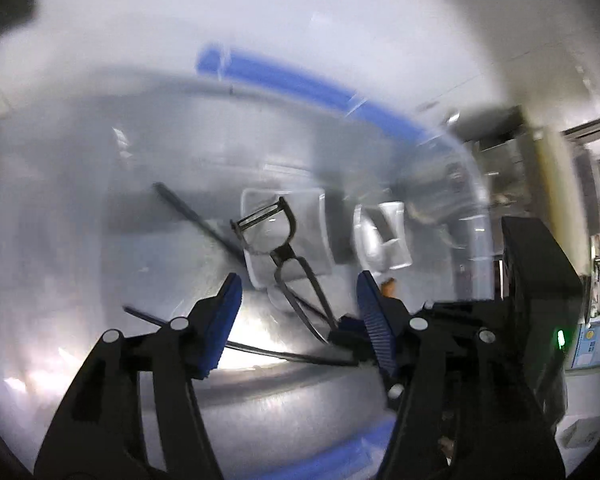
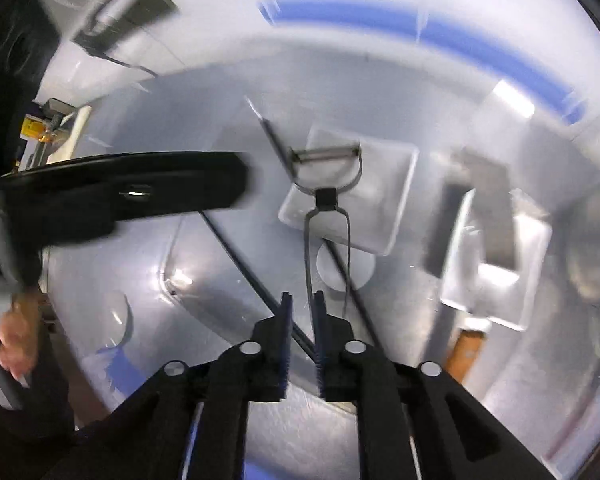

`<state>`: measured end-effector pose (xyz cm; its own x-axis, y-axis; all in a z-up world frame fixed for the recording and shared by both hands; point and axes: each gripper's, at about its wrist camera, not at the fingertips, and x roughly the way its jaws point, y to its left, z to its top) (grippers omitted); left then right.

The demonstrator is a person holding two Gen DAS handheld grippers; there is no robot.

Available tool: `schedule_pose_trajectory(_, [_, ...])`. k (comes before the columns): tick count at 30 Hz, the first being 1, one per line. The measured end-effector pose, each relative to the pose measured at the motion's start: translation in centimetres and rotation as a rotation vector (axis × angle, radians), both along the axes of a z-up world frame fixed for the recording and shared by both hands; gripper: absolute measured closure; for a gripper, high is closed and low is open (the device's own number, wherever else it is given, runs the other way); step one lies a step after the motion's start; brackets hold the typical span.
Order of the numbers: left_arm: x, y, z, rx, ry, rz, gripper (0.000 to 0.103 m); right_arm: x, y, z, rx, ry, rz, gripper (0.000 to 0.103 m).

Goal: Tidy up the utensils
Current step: 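Lower the peeler into the clear box and open both tools, then grasp the white rice paddle by its handle with the right tool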

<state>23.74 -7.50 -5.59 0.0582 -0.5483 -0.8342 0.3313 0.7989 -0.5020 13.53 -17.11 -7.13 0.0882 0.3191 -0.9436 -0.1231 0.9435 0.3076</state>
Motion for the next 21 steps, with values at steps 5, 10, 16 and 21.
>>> schedule_pose_trajectory(5, [-5.7, 7.8, 6.6, -0.115, -0.161, 0.065, 0.041, -5.1, 1.7, 7.9, 0.041, -0.192, 0.057, 0.076])
schedule_pose_trajectory(10, [-12.6, 18.9, 8.1, -0.095, -0.272, 0.260, 0.033, -12.1, 9.4, 9.5, 0.178, -0.222, 0.221, 0.066])
schedule_pose_trajectory(16, [-17.0, 29.9, 0.4, 0.072, -0.087, 0.535, 0.033, -15.3, 21.5, -1.5, 0.180, 0.126, 0.398, 0.065])
schedule_pose_trajectory(21, [-20.3, 34.9, -4.4, 0.054, 0.046, 0.608, 0.033, -15.5, 25.9, -5.5, 0.143, 0.212, 0.375, 0.065])
